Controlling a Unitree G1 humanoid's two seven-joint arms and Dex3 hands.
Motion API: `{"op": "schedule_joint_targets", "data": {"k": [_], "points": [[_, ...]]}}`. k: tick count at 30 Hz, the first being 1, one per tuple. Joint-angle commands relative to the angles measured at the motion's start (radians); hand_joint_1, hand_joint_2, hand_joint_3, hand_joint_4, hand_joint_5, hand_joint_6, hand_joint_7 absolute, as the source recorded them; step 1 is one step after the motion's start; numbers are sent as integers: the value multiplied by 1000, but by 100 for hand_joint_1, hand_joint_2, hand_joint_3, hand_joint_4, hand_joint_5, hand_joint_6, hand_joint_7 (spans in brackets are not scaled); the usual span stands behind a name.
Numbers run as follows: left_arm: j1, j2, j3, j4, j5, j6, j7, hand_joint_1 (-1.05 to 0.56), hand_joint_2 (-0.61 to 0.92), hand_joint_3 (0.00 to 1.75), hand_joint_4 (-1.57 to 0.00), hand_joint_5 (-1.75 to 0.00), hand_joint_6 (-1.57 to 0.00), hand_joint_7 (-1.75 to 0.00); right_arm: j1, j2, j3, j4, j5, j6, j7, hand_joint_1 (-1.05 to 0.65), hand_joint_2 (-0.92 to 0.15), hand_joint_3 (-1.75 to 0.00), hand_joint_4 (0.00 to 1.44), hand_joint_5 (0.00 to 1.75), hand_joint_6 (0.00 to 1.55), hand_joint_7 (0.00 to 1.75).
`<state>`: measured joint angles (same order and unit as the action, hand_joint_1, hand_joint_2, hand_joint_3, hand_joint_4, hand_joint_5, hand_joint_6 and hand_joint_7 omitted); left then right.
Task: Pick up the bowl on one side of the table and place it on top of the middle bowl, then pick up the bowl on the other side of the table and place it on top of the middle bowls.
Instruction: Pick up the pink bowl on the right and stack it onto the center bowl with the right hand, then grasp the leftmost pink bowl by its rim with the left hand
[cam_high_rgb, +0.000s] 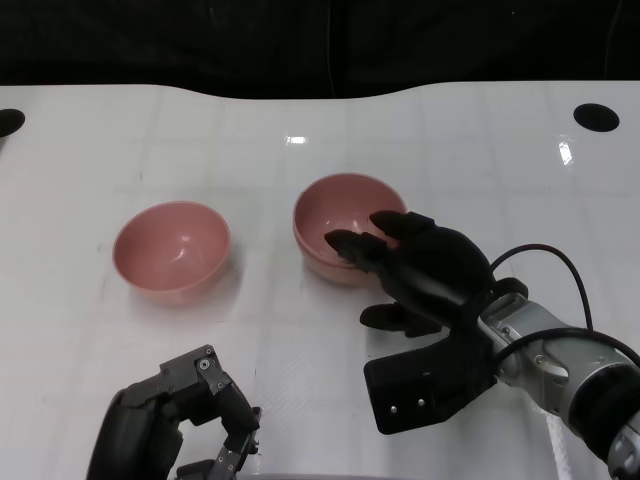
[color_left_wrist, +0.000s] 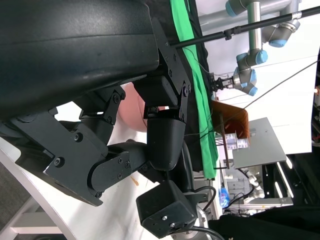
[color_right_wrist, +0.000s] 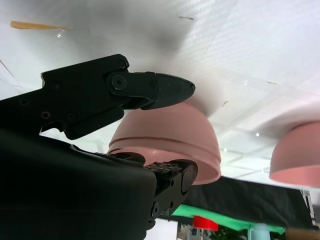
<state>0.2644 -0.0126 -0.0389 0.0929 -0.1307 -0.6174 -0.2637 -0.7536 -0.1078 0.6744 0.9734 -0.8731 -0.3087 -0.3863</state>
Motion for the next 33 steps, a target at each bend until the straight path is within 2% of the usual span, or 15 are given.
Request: {"op": "schedule_joint_targets", "data": {"k": [1, 9, 16, 19, 20, 23, 26, 28, 30, 31, 32, 33], "points": [[6, 10, 7, -2, 2, 2, 9, -20, 52, 103, -84, -160, -84, -136, 1, -18, -19, -39, 19, -23, -31, -75, -92, -50, 16, 2, 15, 1], [-1, 16, 18, 7, -20, 3, 1, -17, 51, 107, -84, -160, -84, -135, 83, -73, -68, -189, 62, -95, -46, -70, -92, -47, 24, 8, 20, 4], [0, 18, 30, -1, -1, -21, 17, -18, 56, 99, -84, -158, -82, -136, 204, -125, -144, -362, 140, -142, 12, -62, -92, -38, 33, 14, 29, 7], [-14, 29, 42, 0, 4, -39, 17, -18, 58, 92, -81, -154, -80, -124, 285, -146, -190, -438, 194, -184, 18, -47, -92, -19, 47, 27, 47, 14], [-15, 32, 45, -4, 7, -39, 18, -18, 60, 88, -79, -151, -81, -117, 304, -149, -201, -456, 208, -192, 24, -41, -92, -14, 49, 40, 55, 15], [-17, 35, 52, -30, 5, -27, 21, -17, 65, 78, -76, -143, -81, -105, 368, -180, -239, -532, 240, -222, 52, -34, -92, -10, 51, 66, 69, 18], [-18, 39, 66, -60, 50, -15, 51, -15, 68, 73, -72, -134, -80, -97, 432, -206, -277, -590, 275, -277, 62, -28, -90, -8, 61, 82, 85, 25], [-15, 44, 72, -84, 85, 2, 72, -14, 68, 74, -71, -131, -80, -95, 467, -216, -295, -615, 299, -305, 75, -27, -90, -8, 63, 88, 88, 27], [-4, 59, 79, -138, 135, 55, 94, -12, 65, 77, -67, -123, -68, -83, 524, -226, -317, -646, 341, -342, 93, -23, -87, -14, 70, 103, 97, 35], [0, 68, 83, -164, 159, 80, 100, -11, 65, 78, -65, -121, -65, -77, 553, -229, -328, -662, 360, -359, 100, -22, -77, -33, 71, 108, 98, 40], [3, 80, 86, -186, 182, 102, 103, -9, 67, 74, -61, -116, -62, -64, 578, -231, -337, -676, 377, -372, 111, -21, -61, -65, 74, 111, 98, 48], [5, 96, 91, -206, 213, 124, 107, -10, 71, 66, -59, -112, -62, -54, 599, -234, -346, -688, 391, -387, 123, -21, -54, -79, 74, 113, 98, 52]]}}
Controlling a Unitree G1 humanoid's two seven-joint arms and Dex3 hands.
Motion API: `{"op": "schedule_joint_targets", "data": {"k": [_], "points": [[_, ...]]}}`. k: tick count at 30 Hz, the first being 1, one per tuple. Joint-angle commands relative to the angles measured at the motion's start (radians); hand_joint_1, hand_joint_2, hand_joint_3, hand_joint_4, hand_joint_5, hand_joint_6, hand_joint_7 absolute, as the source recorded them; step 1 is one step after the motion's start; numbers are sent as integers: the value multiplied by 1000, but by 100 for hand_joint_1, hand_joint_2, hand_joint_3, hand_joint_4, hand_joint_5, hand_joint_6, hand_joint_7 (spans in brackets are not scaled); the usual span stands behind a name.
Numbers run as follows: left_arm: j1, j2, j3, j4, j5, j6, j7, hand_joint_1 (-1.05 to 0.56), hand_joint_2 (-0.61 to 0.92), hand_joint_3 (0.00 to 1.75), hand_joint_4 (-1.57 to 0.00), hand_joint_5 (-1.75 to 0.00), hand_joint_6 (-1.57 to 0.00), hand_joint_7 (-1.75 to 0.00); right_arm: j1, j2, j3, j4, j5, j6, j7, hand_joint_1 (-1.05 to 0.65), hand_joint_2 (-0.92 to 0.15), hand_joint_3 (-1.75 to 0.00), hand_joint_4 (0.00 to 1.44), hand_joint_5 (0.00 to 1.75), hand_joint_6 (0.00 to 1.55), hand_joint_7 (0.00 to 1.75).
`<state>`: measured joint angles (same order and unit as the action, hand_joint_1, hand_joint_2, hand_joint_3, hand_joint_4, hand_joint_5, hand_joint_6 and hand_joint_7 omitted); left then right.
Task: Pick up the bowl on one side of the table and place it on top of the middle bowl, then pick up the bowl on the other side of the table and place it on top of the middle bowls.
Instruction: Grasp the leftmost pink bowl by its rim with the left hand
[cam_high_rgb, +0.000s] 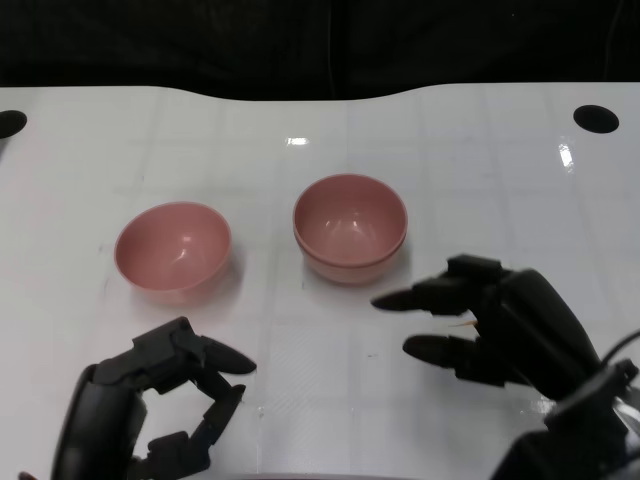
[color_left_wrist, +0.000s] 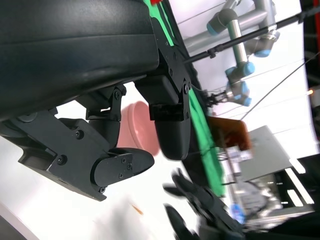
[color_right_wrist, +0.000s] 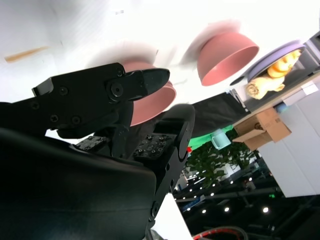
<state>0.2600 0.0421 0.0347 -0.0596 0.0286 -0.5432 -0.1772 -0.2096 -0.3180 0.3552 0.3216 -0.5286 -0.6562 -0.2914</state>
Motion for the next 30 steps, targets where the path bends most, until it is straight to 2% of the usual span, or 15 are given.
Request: {"op": "schedule_joint_targets", "data": {"k": [1, 2, 3, 5, 8, 10, 11, 13, 15, 17, 20, 23, 26, 30], "points": [[11, 58, 24, -74, 92, 72, 27, -12, 78, 54, -57, -107, -63, -43, 73, -28, -35, -43, 61, -59, 38, -21, -51, -87, 75, 114, 99, 55], [13, 76, 32, -98, 137, 93, 35, -16, 86, 36, -54, -96, -64, -29, 90, -35, -44, -47, 75, -83, 48, -20, -48, -92, 76, 117, 99, 59], [15, 90, 38, -119, 176, 110, 43, -18, 89, 28, -54, -87, -65, -21, 104, -40, -54, -49, 86, -105, 56, -19, -46, -96, 76, 119, 100, 62], [18, 108, 46, -153, 236, 139, 60, -20, 91, 18, -53, -69, -65, -9, 126, -48, -74, -50, 103, -138, 74, -19, -46, -100, 79, 121, 102, 65], [16, 139, 58, -211, 332, 200, 75, -25, 92, 14, -53, -56, -62, -3, 159, -61, -99, -61, 138, -171, 111, -18, -46, -105, 81, 122, 102, 68], [1, 163, 66, -243, 402, 238, 86, -33, 92, 12, -52, -47, -57, -1, 182, -66, -111, -71, 184, -172, 155, -18, -39, -123, 82, 138, 99, 81], [-8, 170, 67, -258, 444, 264, 94, -38, 92, 11, -53, -41, -55, 0, 191, -69, -116, -73, 210, -168, 179, -16, -38, -131, 82, 153, 97, 91], [-16, 174, 62, -276, 485, 297, 105, -43, 92, 10, -55, -36, -55, 0, 200, -66, -128, -76, 237, -162, 215, -15, -38, -137, 82, 164, 95, 100], [-32, 178, 52, -283, 529, 330, 117, -44, 92, 10, -56, -34, -55, 0, 202, -59, -137, -65, 261, -166, 245, -15, -38, -138, 82, 168, 93, 103], [-70, 190, 33, -282, 627, 377, 135, -50, 92, 10, -55, -27, -55, 0, 200, -50, -141, -49, 286, -160, 274, -18, -34, -145, 86, 173, 89, 126], [-115, 209, -2, -273, 752, 429, 149, -53, 92, 12, -55, -20, -53, 0, 198, -30, -144, -36, 309, -155, 297, -21, -30, -148, 92, 174, 85, 142], [-127, 217, -23, -272, 789, 457, 158, -54, 92, 13, -54, -18, -52, 0, 197, -19, -152, -30, 317, -156, 313, -22, -29, -149, 93, 175, 84, 147], [-213, 214, -97, -244, 950, 581, 105, -57, 92, 12, -49, -14, -43, 0, 197, -2, -157, -26, 328, -146, 330, -23, -30, -148, 93, 175, 81, 153], [-321, 185, -177, -160, 1082, 734, 57, -58, 92, 8, -49, -12, -43, 0, 196, 16, -168, -23, 313, -147, 337, -24, -30, -148, 95, 175, 81, 156]]}}
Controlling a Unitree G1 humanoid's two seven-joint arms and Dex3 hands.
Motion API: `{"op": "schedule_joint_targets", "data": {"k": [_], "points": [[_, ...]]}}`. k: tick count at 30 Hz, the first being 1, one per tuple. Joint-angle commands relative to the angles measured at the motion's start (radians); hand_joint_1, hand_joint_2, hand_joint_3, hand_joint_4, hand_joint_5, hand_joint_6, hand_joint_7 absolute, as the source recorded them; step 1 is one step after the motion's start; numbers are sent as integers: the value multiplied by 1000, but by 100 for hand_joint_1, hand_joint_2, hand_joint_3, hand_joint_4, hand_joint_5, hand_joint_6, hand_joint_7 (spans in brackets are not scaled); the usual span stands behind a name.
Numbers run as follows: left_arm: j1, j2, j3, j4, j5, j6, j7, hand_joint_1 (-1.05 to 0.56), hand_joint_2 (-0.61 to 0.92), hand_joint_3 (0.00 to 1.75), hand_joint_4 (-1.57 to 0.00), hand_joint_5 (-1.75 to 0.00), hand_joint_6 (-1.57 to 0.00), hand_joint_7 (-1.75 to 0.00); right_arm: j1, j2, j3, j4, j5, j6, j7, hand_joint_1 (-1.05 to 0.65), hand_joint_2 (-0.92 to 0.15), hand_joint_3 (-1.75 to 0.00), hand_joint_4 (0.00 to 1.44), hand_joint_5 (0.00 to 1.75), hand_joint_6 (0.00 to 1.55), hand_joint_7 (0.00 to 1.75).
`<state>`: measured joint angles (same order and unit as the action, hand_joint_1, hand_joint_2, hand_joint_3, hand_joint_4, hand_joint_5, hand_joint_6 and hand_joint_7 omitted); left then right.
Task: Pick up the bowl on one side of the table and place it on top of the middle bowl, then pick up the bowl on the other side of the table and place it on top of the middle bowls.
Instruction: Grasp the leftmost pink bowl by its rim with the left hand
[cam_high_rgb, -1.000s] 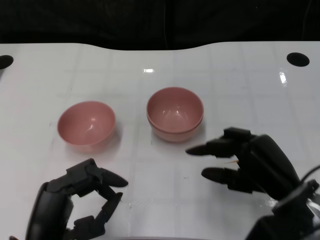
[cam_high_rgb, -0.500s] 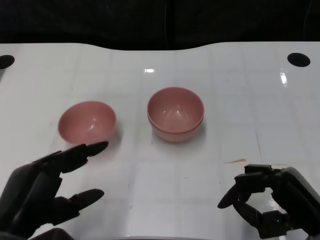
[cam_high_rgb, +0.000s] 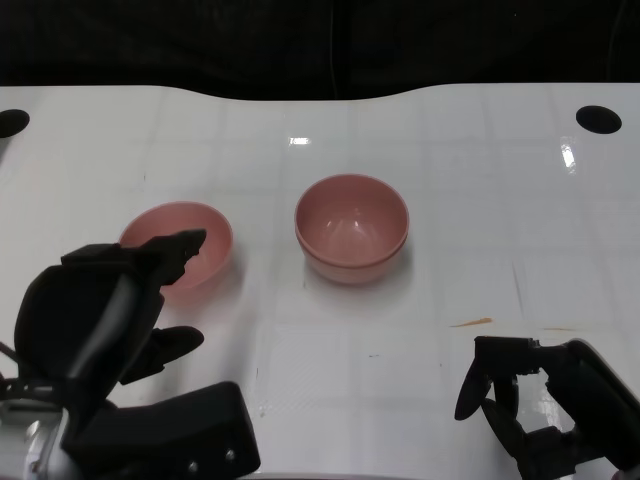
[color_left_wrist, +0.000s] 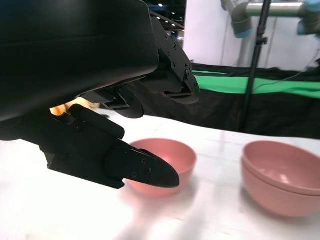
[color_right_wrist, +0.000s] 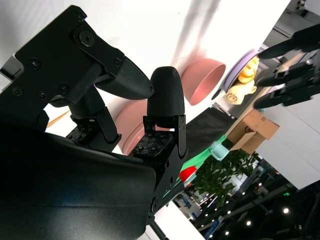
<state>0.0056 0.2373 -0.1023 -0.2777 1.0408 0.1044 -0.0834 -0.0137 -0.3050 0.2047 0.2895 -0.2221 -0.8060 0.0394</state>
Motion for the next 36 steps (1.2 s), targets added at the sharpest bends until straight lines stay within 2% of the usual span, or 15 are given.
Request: {"op": "schedule_joint_targets", "data": {"k": [1, 11, 19, 23, 24, 25, 26, 28, 29, 30, 31, 33, 36], "points": [[-88, -15, -57, 78, 91, 116, -44, -58, 92, 7, -50, -12, -43, -1, 0, 6, -19, 10, 6, 2, 8, -24, -31, -148, 96, 175, 81, 157], [-255, -36, -183, 325, 152, 274, -30, -55, 92, 4, -54, -11, -44, 0, 2, 23, -28, 8, 4, 6, 22, -26, -32, -146, 94, 175, 79, 157], [-386, -48, -261, 604, 102, 313, 28, -57, 92, 4, -65, -14, -50, -3, 5, 36, -33, 4, -8, 7, 15, -25, -33, -145, 93, 175, 79, 155], [-449, -49, -291, 763, 58, 274, 121, -54, 92, 2, -82, -21, -59, -5, 7, 37, -34, 1, -9, 12, 18, -26, -33, -144, 93, 175, 79, 154], [-465, -47, -300, 807, 47, 259, 149, -51, 92, 2, -87, -30, -63, -4, 9, 37, -35, -2, -10, 14, 19, -26, -33, -144, 93, 175, 79, 154], [-480, -44, -309, 848, 35, 240, 173, -47, 92, 2, -83, -56, -69, -3, 10, 38, -35, -4, -11, 15, 20, -26, -33, -144, 92, 175, 79, 154], [-496, -39, -317, 886, 22, 219, 194, -44, 92, 3, -79, -75, -73, -2, 9, 40, -34, -5, -11, 14, 19, -26, -33, -144, 92, 175, 79, 154], [-523, -30, -332, 949, 1, 186, 229, -39, 92, 2, -75, -126, -96, -6, 8, 43, -34, -7, -15, 16, 16, -26, -33, -143, 92, 175, 79, 154], [-533, -27, -339, 972, -9, 176, 242, -38, 92, 3, -76, -149, -103, -7, 8, 44, -35, -9, -18, 19, 15, -26, -34, -143, 92, 175, 79, 153], [-540, -24, -344, 989, -20, 163, 254, -37, 92, 4, -76, -162, -106, -7, 8, 45, -35, -10, -19, 21, 15, -26, -34, -143, 92, 175, 79, 153], [-545, -22, -347, 1000, -30, 151, 270, -37, 92, 14, -79, -169, -107, -7, 9, 46, -36, -10, -19, 21, 15, -27, -34, -143, 92, 175, 80, 153], [-551, -18, -354, 1015, -47, 134, 306, -38, 92, 29, -81, -173, -105, -5, 9, 48, -38, -7, -18, 17, 14, -27, -34, -143, 92, 175, 80, 153], [-552, -8, -362, 1015, -62, 108, 367, -38, 92, 29, -87, -174, -109, -7, 7, 52, -37, -3, -16, 15, 17, -26, -33, -142, 91, 175, 80, 152]]}}
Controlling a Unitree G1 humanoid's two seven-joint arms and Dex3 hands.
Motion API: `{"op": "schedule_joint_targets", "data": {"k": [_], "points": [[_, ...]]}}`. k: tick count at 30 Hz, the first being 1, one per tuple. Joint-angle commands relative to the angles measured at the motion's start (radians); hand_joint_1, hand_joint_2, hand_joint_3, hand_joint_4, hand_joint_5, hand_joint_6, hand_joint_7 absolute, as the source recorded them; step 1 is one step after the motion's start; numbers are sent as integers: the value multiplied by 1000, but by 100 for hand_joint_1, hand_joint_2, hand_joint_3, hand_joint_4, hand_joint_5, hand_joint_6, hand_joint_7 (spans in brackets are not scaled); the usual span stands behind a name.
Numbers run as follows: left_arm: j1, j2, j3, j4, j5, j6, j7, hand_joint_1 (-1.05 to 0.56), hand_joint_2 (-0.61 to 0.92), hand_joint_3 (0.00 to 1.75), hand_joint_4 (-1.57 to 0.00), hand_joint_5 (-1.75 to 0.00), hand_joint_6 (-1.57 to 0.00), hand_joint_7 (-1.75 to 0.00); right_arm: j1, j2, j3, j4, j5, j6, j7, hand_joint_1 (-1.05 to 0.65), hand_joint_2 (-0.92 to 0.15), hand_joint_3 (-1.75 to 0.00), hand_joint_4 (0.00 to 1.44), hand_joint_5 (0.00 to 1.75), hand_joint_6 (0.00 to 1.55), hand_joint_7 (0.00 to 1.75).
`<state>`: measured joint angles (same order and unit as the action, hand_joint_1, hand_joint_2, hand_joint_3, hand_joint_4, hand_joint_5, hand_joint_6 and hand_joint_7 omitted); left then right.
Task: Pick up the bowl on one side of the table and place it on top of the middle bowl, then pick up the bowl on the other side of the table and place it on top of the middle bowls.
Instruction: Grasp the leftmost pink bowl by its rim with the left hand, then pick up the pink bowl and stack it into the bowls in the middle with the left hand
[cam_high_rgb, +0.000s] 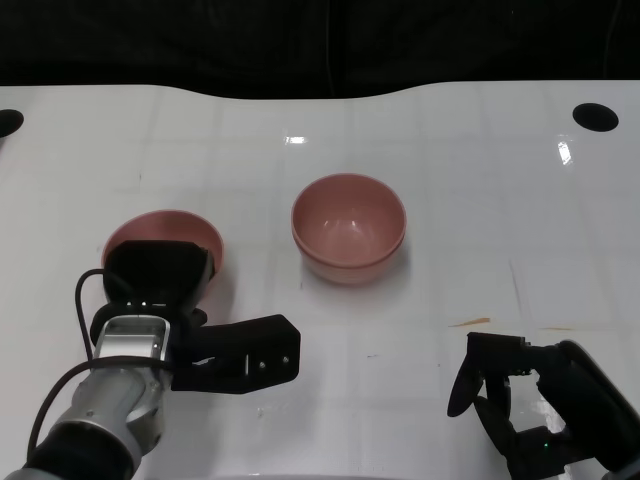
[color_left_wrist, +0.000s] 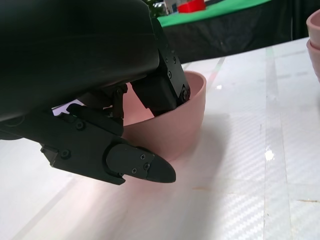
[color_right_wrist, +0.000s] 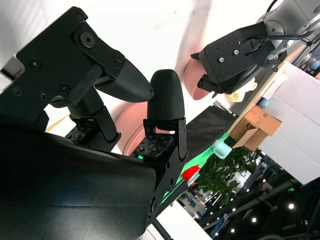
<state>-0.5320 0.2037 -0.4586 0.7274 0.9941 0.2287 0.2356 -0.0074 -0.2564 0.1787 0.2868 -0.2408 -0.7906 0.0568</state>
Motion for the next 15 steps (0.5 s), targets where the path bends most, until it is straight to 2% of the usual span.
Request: {"op": "schedule_joint_targets", "data": {"k": [1, 9, 11, 15], "points": [[-14, 29, -8, 5, -20, -23, 65, -37, 92, 27, -88, -175, -109, -7, 1, 4, -11, 0, 2, 1, -1, -26, -33, -142, 91, 175, 80, 151], [-1, 63, -21, -120, -8, -5, 109, -35, 92, 25, -87, -175, -111, -9, 1, 4, -15, 0, 2, 10, 3, -28, -34, -141, 90, 175, 80, 151], [4, 71, -21, -160, -2, 4, 112, -35, 92, 25, -87, -175, -107, -7, 1, 3, -17, 3, 0, 7, 2, -28, -34, -141, 90, 175, 80, 150], [12, 89, -17, -246, 8, 19, 100, -33, 92, 20, -89, -175, -112, -10, -1, 5, -20, 8, -8, -2, -4, -27, -34, -140, 90, 175, 80, 150]]}}
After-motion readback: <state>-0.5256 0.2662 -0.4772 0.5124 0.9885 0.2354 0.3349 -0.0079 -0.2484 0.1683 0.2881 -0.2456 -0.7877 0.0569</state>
